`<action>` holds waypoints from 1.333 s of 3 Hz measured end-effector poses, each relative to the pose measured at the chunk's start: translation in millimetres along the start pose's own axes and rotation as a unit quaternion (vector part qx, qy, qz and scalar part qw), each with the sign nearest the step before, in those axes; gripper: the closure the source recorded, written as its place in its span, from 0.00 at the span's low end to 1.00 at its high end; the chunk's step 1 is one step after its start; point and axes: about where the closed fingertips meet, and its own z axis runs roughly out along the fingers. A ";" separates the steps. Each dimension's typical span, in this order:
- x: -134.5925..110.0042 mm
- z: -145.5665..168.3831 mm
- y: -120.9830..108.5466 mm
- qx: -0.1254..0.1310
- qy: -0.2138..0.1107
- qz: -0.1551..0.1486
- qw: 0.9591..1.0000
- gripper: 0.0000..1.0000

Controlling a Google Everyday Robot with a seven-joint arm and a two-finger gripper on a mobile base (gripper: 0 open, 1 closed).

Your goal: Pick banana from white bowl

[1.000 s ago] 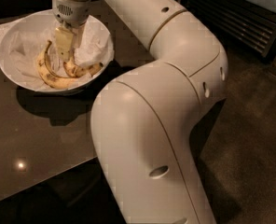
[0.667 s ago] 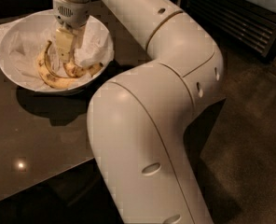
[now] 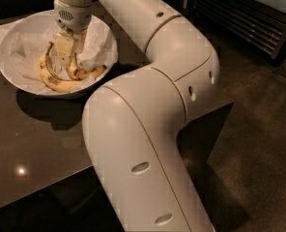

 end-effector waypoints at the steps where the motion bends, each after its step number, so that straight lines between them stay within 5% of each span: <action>1: 1.7 4.6 -2.7 -0.010 -0.004 0.010 1.000 0.42; 4: 8.8 17.3 -2.4 -0.029 0.000 0.051 0.998 0.43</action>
Offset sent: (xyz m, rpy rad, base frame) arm -0.0203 -0.0332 -0.0076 -0.0569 0.1612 -0.0348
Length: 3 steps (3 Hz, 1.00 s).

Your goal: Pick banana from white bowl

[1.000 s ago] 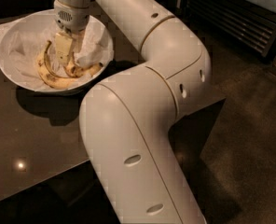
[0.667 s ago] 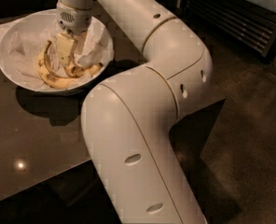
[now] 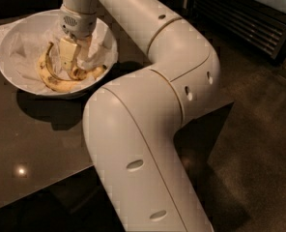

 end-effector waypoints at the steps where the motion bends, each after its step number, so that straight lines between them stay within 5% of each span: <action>1: 0.2 6.1 1.5 -0.006 0.005 0.010 1.000 0.43; 3: 1.8 17.0 3.0 -0.022 0.009 0.026 0.999 0.46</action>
Offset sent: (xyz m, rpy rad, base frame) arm -0.0270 -0.0196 -0.0079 -0.0901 0.1367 -0.0140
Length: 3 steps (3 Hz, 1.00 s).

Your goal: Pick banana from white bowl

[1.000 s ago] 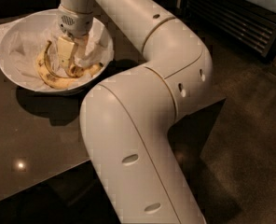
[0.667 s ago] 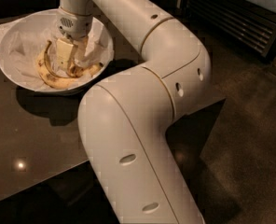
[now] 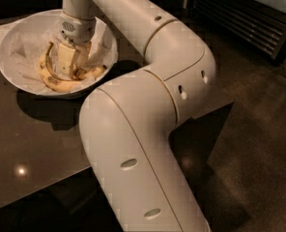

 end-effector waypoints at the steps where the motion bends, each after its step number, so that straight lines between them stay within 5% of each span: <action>1: 0.2 5.9 -0.4 -0.010 -0.001 0.002 1.000 0.48; 3: 3.8 13.9 -5.9 -0.029 -0.008 0.002 1.000 0.51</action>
Offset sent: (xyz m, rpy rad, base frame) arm -0.0168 -0.0236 -0.0081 -0.0333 0.1287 0.0416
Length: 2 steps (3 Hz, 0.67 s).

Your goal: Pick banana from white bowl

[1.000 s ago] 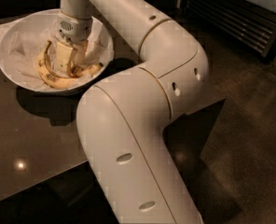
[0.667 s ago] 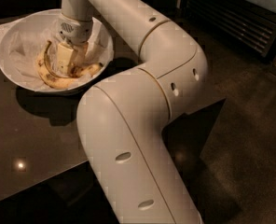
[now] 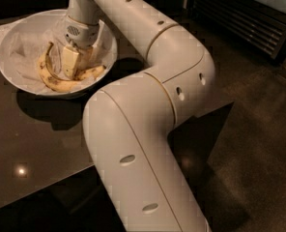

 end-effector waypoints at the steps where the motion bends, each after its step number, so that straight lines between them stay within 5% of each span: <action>1: 0.7 -0.9 -1.8 -0.003 -0.001 0.000 1.000 0.69; 2: 4.5 -10.4 -9.0 0.022 -0.003 -0.021 1.000 0.92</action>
Offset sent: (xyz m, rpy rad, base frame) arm -0.0029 -0.0483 0.0165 -0.0911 -0.0889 0.0961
